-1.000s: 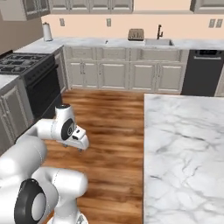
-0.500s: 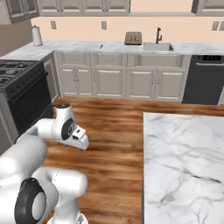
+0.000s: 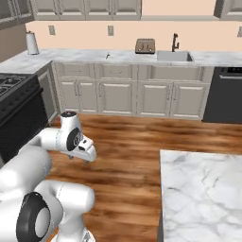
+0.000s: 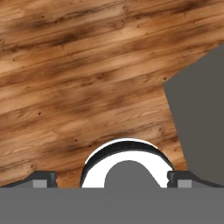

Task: Take the fork and place it on the left side of the plate. Then take the spoon and place it on the right side of the plate. Make sure they're directly next to the plate.

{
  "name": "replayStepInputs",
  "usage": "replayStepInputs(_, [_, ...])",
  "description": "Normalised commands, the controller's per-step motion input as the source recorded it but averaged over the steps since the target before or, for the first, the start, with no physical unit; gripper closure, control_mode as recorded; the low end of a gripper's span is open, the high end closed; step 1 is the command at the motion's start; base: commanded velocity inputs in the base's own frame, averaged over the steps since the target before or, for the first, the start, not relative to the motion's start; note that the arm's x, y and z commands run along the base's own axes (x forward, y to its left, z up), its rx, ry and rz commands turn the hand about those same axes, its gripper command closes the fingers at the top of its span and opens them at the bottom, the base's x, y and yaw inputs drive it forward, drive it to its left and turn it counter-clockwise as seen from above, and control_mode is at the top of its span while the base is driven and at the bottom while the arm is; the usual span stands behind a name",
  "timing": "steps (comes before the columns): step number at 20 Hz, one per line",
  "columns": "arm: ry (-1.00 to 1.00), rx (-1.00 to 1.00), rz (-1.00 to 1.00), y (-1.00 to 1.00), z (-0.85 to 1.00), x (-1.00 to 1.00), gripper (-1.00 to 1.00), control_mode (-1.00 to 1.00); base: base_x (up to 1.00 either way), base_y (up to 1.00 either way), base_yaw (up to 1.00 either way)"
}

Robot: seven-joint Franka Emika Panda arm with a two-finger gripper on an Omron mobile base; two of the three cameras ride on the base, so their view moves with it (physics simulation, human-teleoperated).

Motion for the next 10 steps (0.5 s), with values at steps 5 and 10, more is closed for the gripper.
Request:
replayStepInputs(5, [0.00, 0.00, 0.00, 0.00, 0.00, 0.00, -1.00, 1.00, 0.86, 0.42, 0.00])
replayStepInputs(10, [0.00, 0.00, 0.00, 0.00, 0.00, 0.00, -1.00, 1.00, 0.85, 0.45, 0.00])
